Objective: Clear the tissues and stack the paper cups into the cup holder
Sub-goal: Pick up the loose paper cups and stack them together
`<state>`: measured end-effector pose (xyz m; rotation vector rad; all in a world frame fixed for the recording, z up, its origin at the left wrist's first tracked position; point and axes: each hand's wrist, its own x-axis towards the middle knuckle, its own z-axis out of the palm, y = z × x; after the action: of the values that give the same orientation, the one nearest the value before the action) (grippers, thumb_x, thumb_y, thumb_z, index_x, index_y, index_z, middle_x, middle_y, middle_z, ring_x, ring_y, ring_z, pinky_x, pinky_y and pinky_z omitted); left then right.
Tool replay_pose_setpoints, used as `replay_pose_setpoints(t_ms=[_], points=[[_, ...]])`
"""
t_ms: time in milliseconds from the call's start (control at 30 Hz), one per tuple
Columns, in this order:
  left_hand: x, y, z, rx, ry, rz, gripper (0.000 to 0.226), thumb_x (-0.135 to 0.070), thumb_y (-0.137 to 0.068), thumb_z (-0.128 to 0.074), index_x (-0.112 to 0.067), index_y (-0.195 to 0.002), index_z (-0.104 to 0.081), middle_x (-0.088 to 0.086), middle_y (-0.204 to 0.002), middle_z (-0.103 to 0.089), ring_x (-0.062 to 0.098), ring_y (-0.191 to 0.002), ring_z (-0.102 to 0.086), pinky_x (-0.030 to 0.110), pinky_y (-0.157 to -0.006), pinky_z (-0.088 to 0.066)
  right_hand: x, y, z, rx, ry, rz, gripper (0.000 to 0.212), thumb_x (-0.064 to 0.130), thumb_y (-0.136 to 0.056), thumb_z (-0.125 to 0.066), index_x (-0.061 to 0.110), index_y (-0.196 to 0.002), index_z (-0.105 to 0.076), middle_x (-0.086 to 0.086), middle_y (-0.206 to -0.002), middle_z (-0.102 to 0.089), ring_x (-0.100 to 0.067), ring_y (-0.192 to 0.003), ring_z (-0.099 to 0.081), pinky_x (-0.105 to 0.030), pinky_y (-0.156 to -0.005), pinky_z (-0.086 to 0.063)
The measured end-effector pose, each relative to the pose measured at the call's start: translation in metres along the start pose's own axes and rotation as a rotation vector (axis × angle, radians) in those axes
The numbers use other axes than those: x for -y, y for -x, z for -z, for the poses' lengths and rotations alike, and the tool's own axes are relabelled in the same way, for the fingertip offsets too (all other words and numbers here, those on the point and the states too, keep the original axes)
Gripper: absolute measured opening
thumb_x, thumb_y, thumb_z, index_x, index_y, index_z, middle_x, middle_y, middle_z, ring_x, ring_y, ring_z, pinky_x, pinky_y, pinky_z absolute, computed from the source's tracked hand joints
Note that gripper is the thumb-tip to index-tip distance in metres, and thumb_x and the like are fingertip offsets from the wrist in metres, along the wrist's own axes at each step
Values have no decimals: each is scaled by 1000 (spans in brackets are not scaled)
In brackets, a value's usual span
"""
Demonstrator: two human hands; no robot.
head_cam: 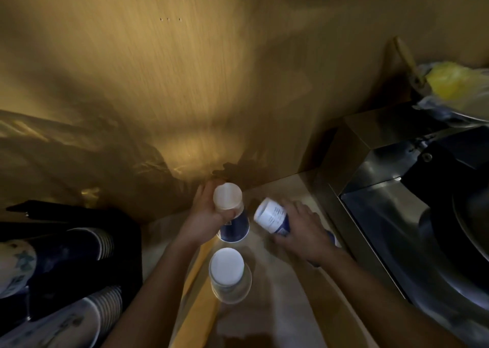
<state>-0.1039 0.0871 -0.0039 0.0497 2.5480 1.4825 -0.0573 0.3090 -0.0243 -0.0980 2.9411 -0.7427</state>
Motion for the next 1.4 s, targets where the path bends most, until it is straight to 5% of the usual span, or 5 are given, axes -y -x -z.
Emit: replay_pose_setpoints(t_ms=[467,800,933,1167,1400], points=[[1,8,-2,64,201,26,68,-39,-64,-80,-40,-119,-40,-5,-123,-55,13,-112,-55,46,-94,-51,80,1,101,-757,-701,411,66,33,-71,-71,42,-119,-27,1,-122,-45,-12,-113,-51,-26,-87,-49],[11,7,-1,151,186,-52,51,-37,-59,-81,-53,-101,-56,-12,-109,-67,5,-106,-62,30,-91,-52,94,-9,58,-402,-514,226,66,37,-67,-77,39,-113,-29,1,-114,-47,-25,-107,-55,-40,-80,-52],[21,8,7,193,-26,89,54,-12,-80,-66,-22,-129,-46,4,-129,-57,17,-118,-55,36,-99,-46,84,-15,40,-287,-376,238,61,49,-69,-67,39,-114,-26,-9,-124,-52,-26,-109,-54,-43,-81,-53],[-13,13,11,-41,530,183,18,-37,-86,-58,-31,-103,-62,-4,-108,-66,11,-100,-62,31,-77,-51,56,-17,-11,-122,-176,221,63,41,-76,-69,17,-124,-36,-11,-126,-52,-30,-109,-55,-38,-82,-47],[-8,8,-5,30,213,91,20,-32,-86,-59,-27,-105,-60,-13,-93,-63,2,-89,-59,20,-74,-47,47,-22,-20,-86,-147,222,60,43,-75,-69,14,-121,-43,-12,-116,-57,-27,-100,-58,-36,-77,-48]])
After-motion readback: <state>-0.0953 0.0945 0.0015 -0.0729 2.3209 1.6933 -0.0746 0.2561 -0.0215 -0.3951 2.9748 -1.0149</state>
